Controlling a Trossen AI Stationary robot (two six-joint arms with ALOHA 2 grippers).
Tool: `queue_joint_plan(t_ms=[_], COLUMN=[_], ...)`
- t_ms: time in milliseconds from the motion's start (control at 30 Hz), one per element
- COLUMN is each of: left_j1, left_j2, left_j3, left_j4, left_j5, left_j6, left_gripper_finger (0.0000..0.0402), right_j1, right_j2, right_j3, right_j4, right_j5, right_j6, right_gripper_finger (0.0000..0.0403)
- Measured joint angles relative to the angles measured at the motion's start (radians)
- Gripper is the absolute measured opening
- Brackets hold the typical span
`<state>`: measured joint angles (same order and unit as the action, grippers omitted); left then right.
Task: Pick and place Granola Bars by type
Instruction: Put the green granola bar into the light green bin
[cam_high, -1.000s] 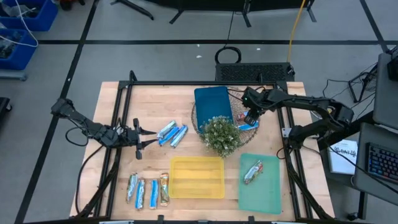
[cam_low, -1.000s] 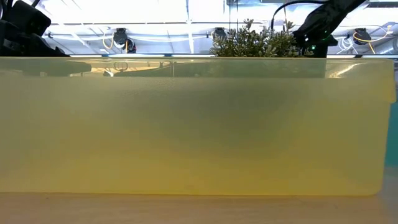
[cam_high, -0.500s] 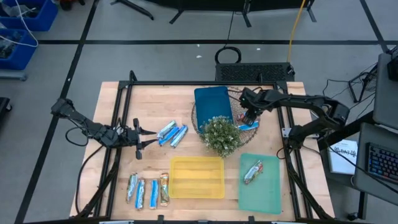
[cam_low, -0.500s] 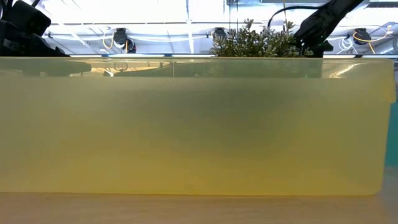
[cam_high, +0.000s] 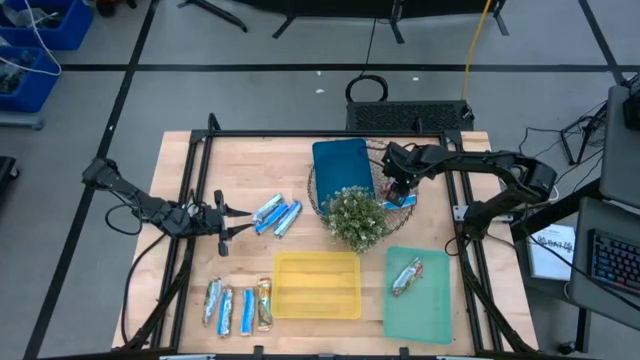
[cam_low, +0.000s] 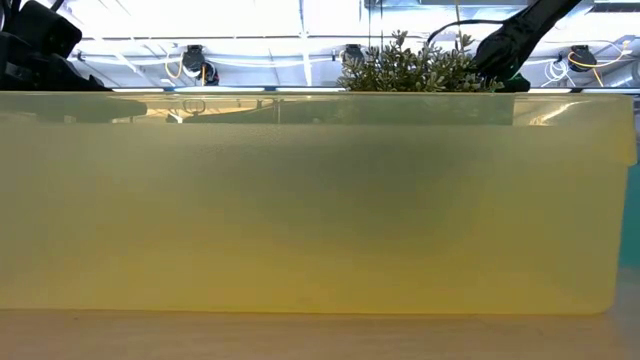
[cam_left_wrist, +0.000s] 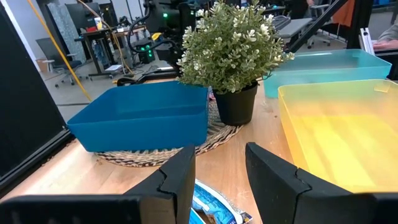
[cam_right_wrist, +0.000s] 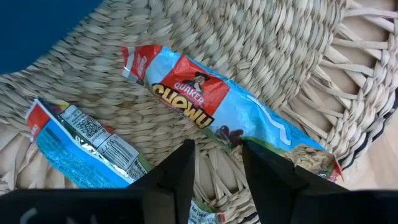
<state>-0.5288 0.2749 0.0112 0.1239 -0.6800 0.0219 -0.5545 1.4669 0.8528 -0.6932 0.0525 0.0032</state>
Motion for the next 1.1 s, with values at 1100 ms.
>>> queue_joint_plan(t_ms=[1100], left_j1=[0.000], left_j2=[0.000], left_j3=[0.000], left_j4=[0.000], left_j5=[0.000], left_j6=[0.000], left_gripper_finger=[0.0145], right_j1=[-0.003], right_j2=[-0.012], right_j3=[-0.053], right_j4=[0.068], right_j5=[0.005], right_j6=[-0.015], right_gripper_finger=[0.0125])
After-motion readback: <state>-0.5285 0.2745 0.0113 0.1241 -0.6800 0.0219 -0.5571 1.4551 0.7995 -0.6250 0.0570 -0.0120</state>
